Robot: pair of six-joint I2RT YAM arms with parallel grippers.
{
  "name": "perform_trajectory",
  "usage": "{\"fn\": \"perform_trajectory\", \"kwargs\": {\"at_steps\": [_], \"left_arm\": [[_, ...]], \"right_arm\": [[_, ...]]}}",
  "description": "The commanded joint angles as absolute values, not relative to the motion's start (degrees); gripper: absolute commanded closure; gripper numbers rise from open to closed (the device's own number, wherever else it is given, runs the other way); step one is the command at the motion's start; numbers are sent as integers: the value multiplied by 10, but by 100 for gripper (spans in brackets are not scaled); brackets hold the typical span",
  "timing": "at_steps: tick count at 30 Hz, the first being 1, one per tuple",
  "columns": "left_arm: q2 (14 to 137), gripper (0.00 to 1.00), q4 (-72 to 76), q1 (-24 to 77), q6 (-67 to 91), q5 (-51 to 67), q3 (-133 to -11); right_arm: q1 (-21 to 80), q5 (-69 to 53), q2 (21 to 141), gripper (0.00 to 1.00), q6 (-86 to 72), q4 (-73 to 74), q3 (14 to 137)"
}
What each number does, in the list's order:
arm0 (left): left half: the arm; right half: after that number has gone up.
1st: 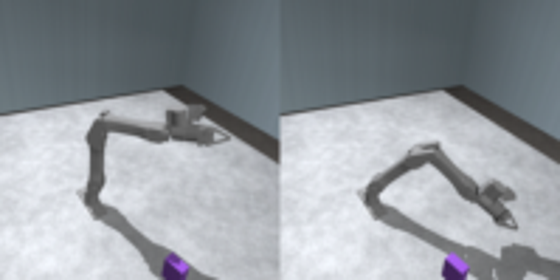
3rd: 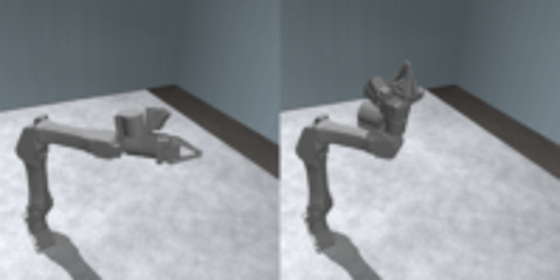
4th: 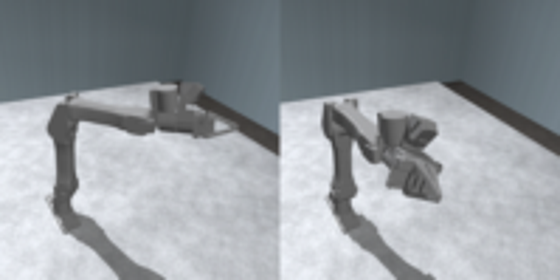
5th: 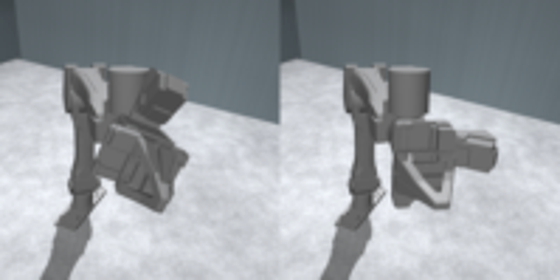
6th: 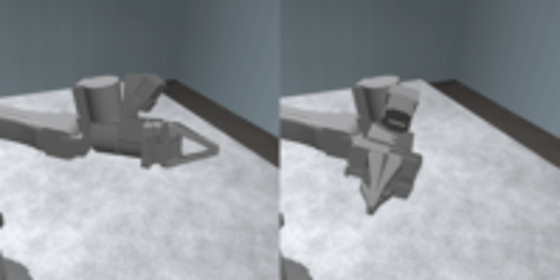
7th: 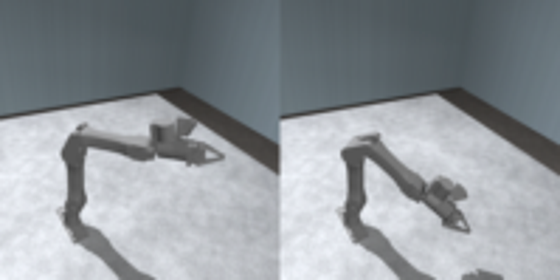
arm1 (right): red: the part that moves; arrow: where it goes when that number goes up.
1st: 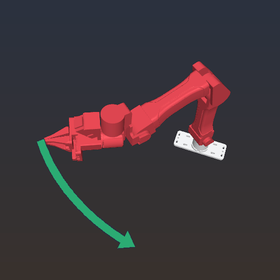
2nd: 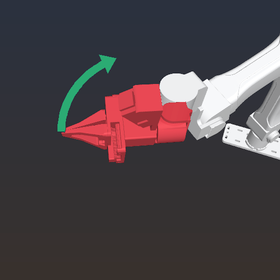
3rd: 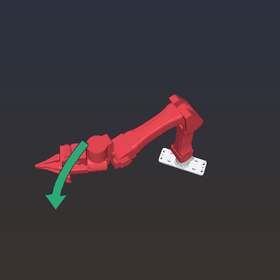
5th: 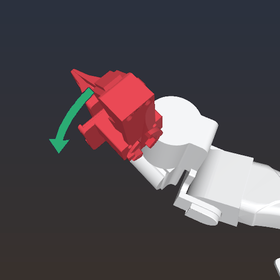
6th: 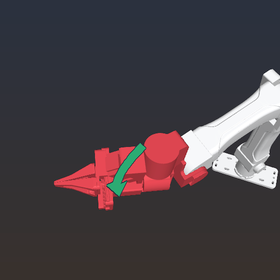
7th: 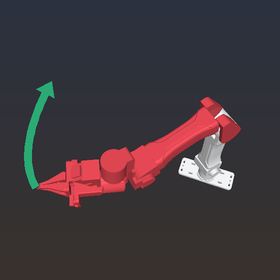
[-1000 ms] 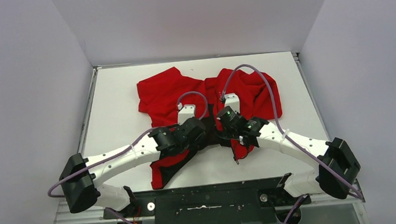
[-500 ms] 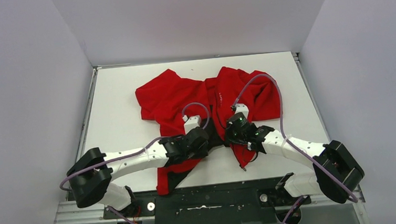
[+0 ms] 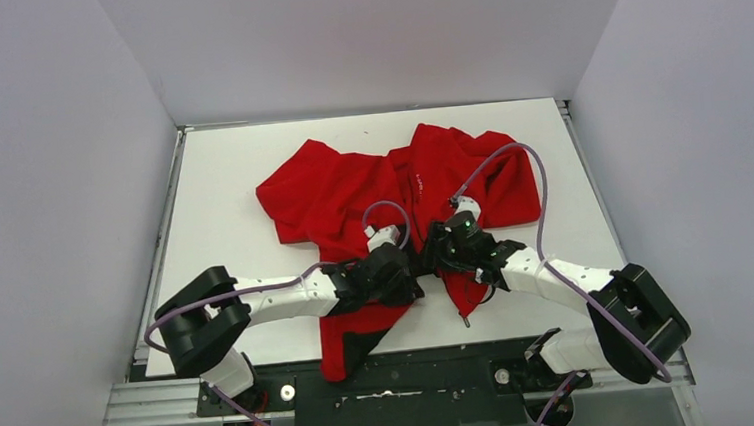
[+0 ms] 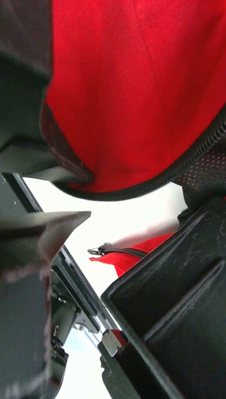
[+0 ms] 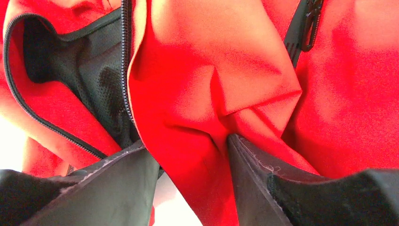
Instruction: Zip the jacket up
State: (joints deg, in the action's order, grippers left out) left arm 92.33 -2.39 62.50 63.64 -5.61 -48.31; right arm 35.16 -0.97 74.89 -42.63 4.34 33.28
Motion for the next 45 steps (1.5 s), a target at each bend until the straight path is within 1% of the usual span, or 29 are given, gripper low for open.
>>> {"fn": "perform_trajectory", "kwargs": {"at_steps": [1, 3, 9, 14, 18, 20, 25, 29, 37, 45], "left_arm": [[894, 67, 6, 616, 629, -55, -502], [871, 60, -33, 610, 611, -72, -510], [773, 48, -154, 584, 550, -125, -550], [700, 37, -260, 555, 520, -156, -558], [670, 35, -329, 537, 500, -188, -539], [662, 34, -342, 524, 497, -180, -523], [645, 34, -302, 486, 479, -115, -467], [645, 34, -288, 472, 474, -96, -440], [668, 34, -220, 476, 462, 50, -403], [656, 34, -155, 518, 486, 123, -374]], "right_arm": [[338, -3, 725, 44, -436, 7, 334], [338, -2, 715, 43, -432, 13, 337], [338, 22, 695, 40, -423, 32, 341], [339, 22, 691, 37, -423, 34, 338], [339, 20, 689, 33, -422, 36, 337], [339, 14, 690, 27, -418, 37, 338], [340, 10, 675, 19, -405, 59, 349], [342, 17, 646, 13, -394, 92, 362], [343, 43, 597, 8, -383, 144, 384], [344, 66, 573, 6, -374, 170, 394]]}}
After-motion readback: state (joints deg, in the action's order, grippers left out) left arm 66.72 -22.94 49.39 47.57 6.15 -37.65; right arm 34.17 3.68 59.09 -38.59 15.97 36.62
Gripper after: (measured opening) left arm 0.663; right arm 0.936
